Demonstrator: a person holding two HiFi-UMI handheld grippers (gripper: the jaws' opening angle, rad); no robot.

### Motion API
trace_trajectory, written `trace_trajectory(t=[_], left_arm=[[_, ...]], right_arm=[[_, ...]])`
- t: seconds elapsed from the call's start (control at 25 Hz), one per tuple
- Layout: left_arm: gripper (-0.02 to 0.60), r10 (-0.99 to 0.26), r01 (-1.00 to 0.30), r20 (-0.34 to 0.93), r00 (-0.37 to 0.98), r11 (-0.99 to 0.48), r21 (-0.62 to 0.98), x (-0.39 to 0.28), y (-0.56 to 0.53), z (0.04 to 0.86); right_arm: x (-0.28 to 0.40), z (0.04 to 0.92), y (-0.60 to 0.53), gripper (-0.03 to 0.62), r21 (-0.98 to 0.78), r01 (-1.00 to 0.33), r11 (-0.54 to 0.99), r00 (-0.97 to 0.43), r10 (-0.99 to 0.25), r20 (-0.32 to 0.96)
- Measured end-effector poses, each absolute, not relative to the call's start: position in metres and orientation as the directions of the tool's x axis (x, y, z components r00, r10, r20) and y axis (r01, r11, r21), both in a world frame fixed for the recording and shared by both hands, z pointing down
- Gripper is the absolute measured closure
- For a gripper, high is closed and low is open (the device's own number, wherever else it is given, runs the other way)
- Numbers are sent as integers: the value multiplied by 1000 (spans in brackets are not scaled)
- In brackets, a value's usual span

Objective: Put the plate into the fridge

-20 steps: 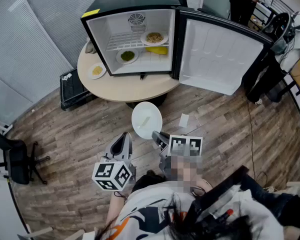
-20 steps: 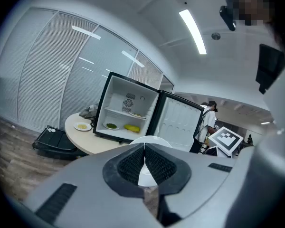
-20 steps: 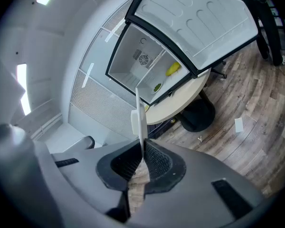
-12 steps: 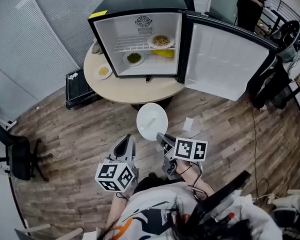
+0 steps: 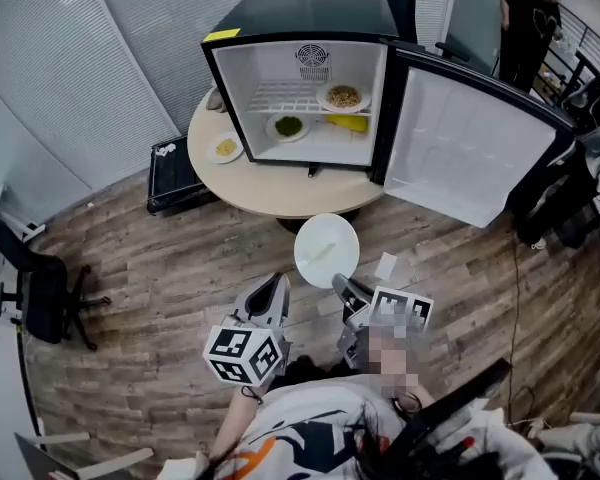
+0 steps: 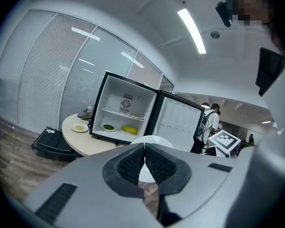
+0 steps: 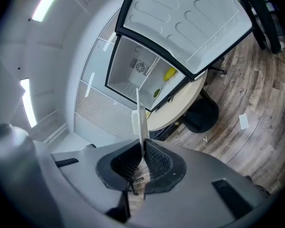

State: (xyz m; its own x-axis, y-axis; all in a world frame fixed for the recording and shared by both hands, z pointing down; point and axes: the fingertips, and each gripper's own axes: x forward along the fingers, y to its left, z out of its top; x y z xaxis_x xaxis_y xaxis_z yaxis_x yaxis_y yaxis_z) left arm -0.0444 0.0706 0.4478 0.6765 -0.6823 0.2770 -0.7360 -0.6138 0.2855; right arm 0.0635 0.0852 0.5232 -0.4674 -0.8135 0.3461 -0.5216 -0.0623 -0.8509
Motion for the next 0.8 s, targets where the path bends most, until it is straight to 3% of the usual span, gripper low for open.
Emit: trace_trajectory(t=[0.8], left_arm=[[568, -714, -772, 294, 636, -580, 261, 11, 70, 461]], right_arm=[[120, 530, 81, 568, -849, -528, -28, -512, -787, 344]])
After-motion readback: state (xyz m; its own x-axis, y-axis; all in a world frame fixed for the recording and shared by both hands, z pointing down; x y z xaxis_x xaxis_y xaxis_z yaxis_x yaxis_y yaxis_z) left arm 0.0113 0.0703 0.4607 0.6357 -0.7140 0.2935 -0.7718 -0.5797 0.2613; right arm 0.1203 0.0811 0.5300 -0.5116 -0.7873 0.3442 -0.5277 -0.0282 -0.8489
